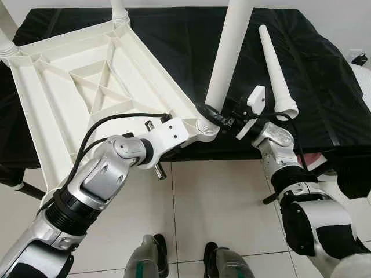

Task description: Building children table

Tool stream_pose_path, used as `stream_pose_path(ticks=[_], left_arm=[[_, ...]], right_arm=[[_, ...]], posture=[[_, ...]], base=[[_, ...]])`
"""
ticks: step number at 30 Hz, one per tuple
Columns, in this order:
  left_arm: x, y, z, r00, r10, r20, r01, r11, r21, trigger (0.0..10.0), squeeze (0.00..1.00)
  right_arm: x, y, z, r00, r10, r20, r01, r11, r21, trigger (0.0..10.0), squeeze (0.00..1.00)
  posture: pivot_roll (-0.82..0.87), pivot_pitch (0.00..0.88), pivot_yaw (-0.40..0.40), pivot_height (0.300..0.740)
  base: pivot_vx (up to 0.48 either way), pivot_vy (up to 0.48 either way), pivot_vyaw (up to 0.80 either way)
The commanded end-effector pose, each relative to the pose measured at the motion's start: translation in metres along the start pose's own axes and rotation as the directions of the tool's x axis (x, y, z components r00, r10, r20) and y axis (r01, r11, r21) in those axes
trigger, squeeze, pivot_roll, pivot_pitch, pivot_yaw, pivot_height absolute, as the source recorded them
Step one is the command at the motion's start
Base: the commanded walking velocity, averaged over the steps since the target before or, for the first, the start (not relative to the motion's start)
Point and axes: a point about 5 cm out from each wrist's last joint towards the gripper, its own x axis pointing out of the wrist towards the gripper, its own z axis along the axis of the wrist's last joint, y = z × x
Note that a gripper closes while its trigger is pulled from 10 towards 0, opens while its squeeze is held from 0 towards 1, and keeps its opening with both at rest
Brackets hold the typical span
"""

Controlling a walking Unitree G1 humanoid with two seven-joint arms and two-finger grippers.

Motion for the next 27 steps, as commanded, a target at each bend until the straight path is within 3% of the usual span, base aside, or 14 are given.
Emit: stream_pose_path(ticks=[1,14,27], left_arm=[[-0.0097,0.0034,0.0177,0.997,0.042,0.072,-0.047,0.997,0.066,10.0,0.00],[-0.0103,0.0032,0.0179,0.997,0.045,0.070,-0.049,0.997,0.063,10.0,0.00],[-0.0117,0.0039,0.0185,0.996,0.048,0.071,-0.052,0.997,0.062,10.0,0.00]], right_arm=[[-0.0104,0.0100,-0.0257,0.993,0.024,-0.114,-0.015,0.996,0.083,10.0,0.00],[-0.0062,0.0068,-0.0192,0.980,0.129,-0.154,-0.120,0.991,0.063,10.0,0.00],[-0.0067,0.0056,-0.0191,0.981,0.111,-0.160,-0.105,0.993,0.045,10.0,0.00]], posture=[[-0.01,0.206,-0.007,0.740],[0.00,0.207,-0.006,0.740],[0.00,0.214,-0.007,0.740]], base=[[0.000,0.000,0.00],[0.000,0.000,0.00],[0.000,0.000,0.00]])
